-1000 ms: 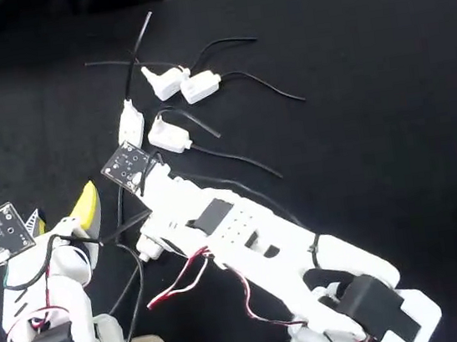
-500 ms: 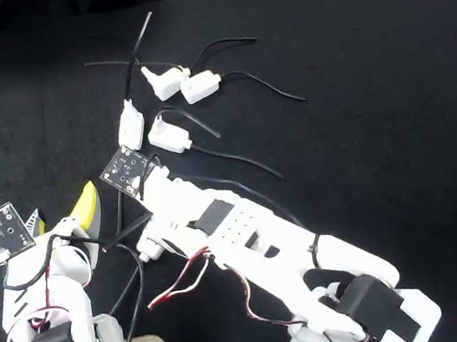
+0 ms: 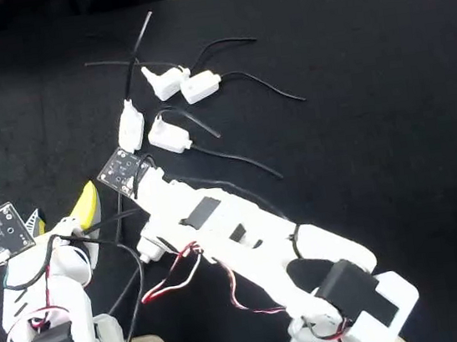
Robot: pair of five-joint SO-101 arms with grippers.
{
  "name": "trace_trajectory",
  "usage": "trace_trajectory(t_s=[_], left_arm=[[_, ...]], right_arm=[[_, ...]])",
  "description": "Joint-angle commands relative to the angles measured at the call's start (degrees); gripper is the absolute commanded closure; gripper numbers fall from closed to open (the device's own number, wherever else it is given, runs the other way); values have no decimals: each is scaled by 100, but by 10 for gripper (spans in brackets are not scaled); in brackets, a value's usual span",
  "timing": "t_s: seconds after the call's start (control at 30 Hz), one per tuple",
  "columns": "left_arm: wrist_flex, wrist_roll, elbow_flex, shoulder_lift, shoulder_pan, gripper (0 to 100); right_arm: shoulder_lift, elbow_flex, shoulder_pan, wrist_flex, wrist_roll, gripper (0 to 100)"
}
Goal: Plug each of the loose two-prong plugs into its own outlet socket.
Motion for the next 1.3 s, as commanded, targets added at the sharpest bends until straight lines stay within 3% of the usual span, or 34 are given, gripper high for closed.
trace_trajectory(t_s=[0.0,0.13,0.27,0.43,0.63,0.8,1.0,1.07,1.27], left_arm=[[-105,18,-13,9,-57,668],[-97,18,-13,9,-57,668],[-97,18,-13,9,-48,668],[-97,18,-13,9,-40,668],[-97,0,-13,9,-40,668],[-97,18,-13,9,-31,668],[-97,-9,-75,62,-22,664],[-88,-62,-119,70,-22,664],[334,-607,-514,123,-22,667]], right_arm=[[119,-66,-26,62,44,948],[110,-505,-35,818,-105,846],[110,-989,-35,1495,-448,871],[110,-1007,-35,1626,-466,917],[-31,-1007,-35,1697,-484,878],[-1156,-1086,-35,2629,-484,788],[-2747,-866,9,3525,-484,783],[-3204,-593,9,3719,-484,802],[-4321,92,387,3780,-492,990]])
